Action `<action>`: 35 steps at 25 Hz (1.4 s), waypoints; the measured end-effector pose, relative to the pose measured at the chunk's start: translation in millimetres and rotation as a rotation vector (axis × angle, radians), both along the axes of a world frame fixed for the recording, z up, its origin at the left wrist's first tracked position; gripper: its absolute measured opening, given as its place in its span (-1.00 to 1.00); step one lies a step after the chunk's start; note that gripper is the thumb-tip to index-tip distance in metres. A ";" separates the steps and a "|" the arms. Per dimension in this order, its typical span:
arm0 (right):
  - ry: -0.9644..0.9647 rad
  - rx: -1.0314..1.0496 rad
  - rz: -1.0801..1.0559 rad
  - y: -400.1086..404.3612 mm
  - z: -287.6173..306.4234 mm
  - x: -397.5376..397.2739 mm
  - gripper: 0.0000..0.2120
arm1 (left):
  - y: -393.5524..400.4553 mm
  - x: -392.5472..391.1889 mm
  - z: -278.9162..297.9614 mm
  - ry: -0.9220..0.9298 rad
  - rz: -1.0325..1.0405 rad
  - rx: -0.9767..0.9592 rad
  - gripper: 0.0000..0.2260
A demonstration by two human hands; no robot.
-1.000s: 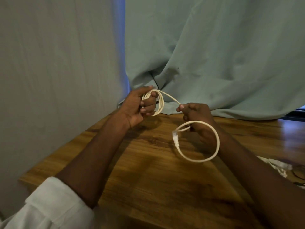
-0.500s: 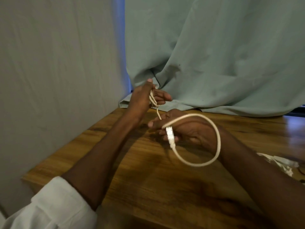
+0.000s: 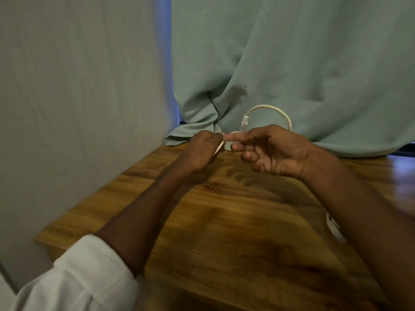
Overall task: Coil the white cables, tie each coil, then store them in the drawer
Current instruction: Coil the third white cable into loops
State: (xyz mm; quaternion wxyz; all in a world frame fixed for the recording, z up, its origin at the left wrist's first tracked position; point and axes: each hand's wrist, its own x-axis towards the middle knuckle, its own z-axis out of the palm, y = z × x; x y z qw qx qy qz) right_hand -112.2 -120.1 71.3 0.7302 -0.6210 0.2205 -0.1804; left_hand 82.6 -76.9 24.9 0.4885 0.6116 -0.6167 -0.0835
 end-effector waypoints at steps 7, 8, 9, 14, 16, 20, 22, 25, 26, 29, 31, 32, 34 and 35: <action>0.110 -1.244 -0.375 -15.3 -25.7 10.5 -0.64 | 8.4 -7.4 12.7 0.662 -0.379 0.205 -0.56; 0.149 -1.216 -0.367 -16.3 -29.6 11.7 -0.65 | 8.4 -7.8 15.4 0.749 -0.405 0.183 -0.58; 0.141 -1.047 -0.358 -13.2 -29.9 12.5 -0.69 | 6.9 -6.7 17.9 0.785 -0.388 0.132 -0.59; -0.063 -0.027 -0.001 2.1 -16.6 14.2 -0.30 | -8.5 11.4 7.2 0.301 0.062 -0.134 -0.55; -0.216 0.188 0.031 2.4 -17.1 14.5 -0.41 | -3.4 3.4 8.0 0.235 0.015 -0.188 -0.46; -0.199 -0.136 -0.188 -10.0 -18.3 9.3 -0.77 | 8.7 2.4 13.5 0.263 -0.265 0.013 -0.46; -0.141 -0.419 -0.335 -21.6 -18.1 -0.7 -0.77 | 11.5 3.7 15.1 0.405 -0.522 0.133 -0.54; -0.106 -0.706 -0.499 -27.4 -21.2 -7.6 -0.78 | 11.4 0.1 17.4 0.593 -0.721 0.227 -0.61; -0.130 -0.740 -0.523 -26.1 -24.0 -4.8 -0.78 | 12.4 -0.1 18.2 0.628 -0.755 0.256 -0.59; -0.235 -0.830 -0.637 -23.0 -27.8 6.0 -0.78 | 11.2 -2.1 17.4 0.684 -0.833 0.384 -0.51; -0.312 -0.855 -0.708 -21.6 -24.0 6.5 -0.80 | 12.0 -6.5 14.9 0.646 -0.838 0.469 -0.50; -0.332 -0.870 -0.731 -22.3 -22.0 5.4 -0.81 | 12.6 -8.0 14.4 0.646 -0.841 0.484 -0.50; -0.335 -0.887 -0.761 -26.7 -22.0 2.9 -0.82 | 12.9 -8.9 15.2 0.697 -0.866 0.427 -0.52; -0.315 -0.892 -0.768 -28.3 -23.6 2.0 -0.84 | 11.4 -7.4 16.9 0.723 -0.877 0.369 -0.55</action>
